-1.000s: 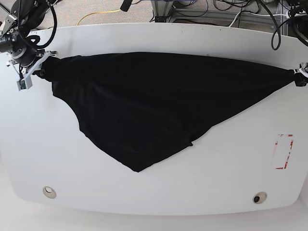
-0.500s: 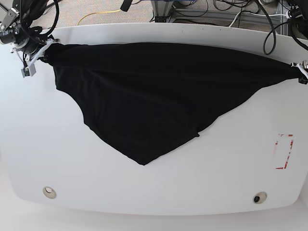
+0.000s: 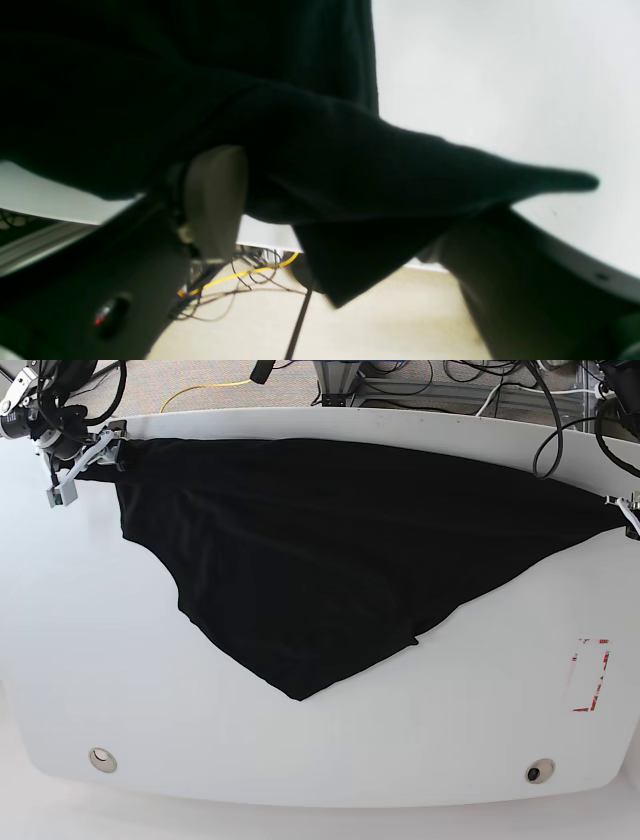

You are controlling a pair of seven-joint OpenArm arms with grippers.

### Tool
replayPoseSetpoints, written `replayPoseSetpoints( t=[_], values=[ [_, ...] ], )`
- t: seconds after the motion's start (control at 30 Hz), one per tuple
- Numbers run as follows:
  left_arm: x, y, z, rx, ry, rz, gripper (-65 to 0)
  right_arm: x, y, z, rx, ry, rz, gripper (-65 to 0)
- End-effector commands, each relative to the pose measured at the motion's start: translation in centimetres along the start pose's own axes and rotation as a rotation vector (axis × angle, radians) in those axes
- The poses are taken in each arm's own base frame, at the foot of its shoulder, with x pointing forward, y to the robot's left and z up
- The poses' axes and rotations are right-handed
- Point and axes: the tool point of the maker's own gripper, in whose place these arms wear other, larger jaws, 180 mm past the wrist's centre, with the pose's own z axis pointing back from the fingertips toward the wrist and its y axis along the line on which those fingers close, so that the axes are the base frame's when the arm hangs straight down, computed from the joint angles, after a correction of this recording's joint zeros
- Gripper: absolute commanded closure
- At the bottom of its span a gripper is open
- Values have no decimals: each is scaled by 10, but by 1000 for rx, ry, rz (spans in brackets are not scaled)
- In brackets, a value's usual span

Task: Fold the T-shirt properly
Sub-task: 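Drag the held shirt edge away from the robot with both grippers, then release the shirt with the right gripper and regrasp it lower down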

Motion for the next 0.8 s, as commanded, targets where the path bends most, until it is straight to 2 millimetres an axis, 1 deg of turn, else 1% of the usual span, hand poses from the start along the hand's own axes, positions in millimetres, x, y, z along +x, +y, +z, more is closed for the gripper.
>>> replayPoseSetpoints(
  t=[0.0, 0.07, 0.17, 0.3, 0.37, 0.43, 0.47, 0.53, 0.6, 0.67, 0.7, 0.73, 0.77],
  values=[
    [14, 17, 10, 43, -35, -14, 0, 19, -1, 13, 17, -88, 5, -610],
    [14, 17, 10, 43, -35, -14, 0, 23, 5, 19, 68, -134, -15, -628],
    [14, 17, 10, 43, -35, -14, 0, 35, 17, 24, 144, -203, -28, -610],
    [14, 16, 10, 41, -34, -16, 0, 52, 32, 34, 249, -287, -33, -607],
    [15, 17, 10, 42, -39, -15, 0, 54, 34, 36, 266, -301, -35, -607],
    [23, 19, 11, 47, -55, -14, 0, 57, 33, 35, 259, -303, -27, -607],
    [24, 19, 11, 48, -58, -12, 0, 62, 33, 34, 254, -309, -20, -607],
    [21, 20, 8, 42, -48, 1, 0, 78, 33, 29, 241, -334, 5, -607],
    [18, 23, 6, 41, -41, 11, 0, 90, 40, 21, 249, -336, 37, -607],
    [21, 30, 7, 48, -42, 20, 0, 106, 47, 10, 240, -330, 85, -606],
    [21, 30, 5, 46, -42, 27, 0, 114, 49, 7, 233, -331, 105, -606],
    [22, 31, 4, 44, -44, 33, 0, 126, 52, 2, 219, -333, 135, -606],
    [21, 31, 3, 42, -42, 38, 0, 132, 55, -4, 216, -326, 146, -606]
  ],
)
